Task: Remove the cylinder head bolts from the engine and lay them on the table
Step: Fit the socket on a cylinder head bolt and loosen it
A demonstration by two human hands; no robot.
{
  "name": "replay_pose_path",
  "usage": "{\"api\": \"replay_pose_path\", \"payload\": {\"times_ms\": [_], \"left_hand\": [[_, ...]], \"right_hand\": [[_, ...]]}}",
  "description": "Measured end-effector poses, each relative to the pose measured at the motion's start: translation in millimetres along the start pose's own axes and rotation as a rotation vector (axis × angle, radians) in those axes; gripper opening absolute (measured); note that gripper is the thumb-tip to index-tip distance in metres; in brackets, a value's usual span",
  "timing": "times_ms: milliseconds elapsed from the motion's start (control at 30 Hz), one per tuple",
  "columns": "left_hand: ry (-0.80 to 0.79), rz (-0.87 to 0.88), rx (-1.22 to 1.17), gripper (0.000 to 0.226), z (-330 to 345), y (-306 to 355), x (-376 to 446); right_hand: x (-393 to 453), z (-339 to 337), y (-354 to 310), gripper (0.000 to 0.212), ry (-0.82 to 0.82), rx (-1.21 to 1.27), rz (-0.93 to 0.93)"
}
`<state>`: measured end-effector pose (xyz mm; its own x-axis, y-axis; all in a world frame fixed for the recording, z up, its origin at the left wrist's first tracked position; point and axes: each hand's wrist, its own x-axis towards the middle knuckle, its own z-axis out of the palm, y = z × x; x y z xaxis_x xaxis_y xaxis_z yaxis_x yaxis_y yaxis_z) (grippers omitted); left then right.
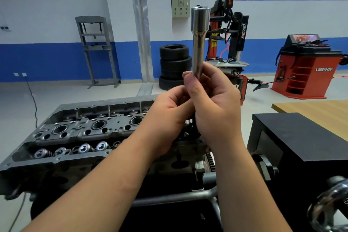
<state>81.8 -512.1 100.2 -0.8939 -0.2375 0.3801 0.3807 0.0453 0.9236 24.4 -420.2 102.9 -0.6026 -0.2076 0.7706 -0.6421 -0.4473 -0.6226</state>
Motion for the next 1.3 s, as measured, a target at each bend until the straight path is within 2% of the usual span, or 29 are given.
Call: {"api": "replay_pose_path", "payload": {"times_ms": [133, 267, 367, 567, 700, 833, 967, 1067, 1133, 1200, 1300], "left_hand": [[0.028, -0.006, 0.003, 0.031, 1, -2, 0], [0.038, -0.009, 0.007, 0.034, 2, -1, 1], [0.047, 0.039, 0.012, 0.031, 4, -2, 2], [0.131, 0.165, 0.195, 0.028, 5, 3, 4], [0.200, 0.265, 0.203, 0.027, 1, 22, 8], [0.321, 0.247, 0.114, 0.030, -12, 33, 7], [0.416, 0.132, 0.174, 0.028, -37, 23, -6], [0.503, 0.055, 0.140, 0.016, -55, 6, -14], [0.593, 0.004, 0.027, 0.016, -65, -1, -17], [0.650, -0.034, -0.081, 0.020, -73, -4, -16], [0.675, -0.054, -0.151, 0.023, -77, -9, -13]], "right_hand": [[0, -1, 0, 0.017, 0.003, 0.039, 0.014], [0, -1, -3, 0.027, 0.020, 0.056, 0.026], [0, -4, -3, 0.037, 0.054, 0.091, 0.040], [0, -10, 0, 0.033, 0.074, 0.125, 0.114], [0, -16, 2, 0.029, 0.109, 0.046, 0.110], [-1, -24, 3, 0.023, 0.089, -0.109, 0.141], [-6, -26, 1, 0.011, -0.066, -0.395, 0.212], [5, -19, -10, 0.006, -0.431, -0.831, 0.321], [14, -14, -19, 0.015, -0.674, -1.092, 0.361], [20, -7, -26, 0.018, -0.828, -1.244, 0.357], [22, 6, -32, 0.016, -0.961, -1.428, 0.299]]}}
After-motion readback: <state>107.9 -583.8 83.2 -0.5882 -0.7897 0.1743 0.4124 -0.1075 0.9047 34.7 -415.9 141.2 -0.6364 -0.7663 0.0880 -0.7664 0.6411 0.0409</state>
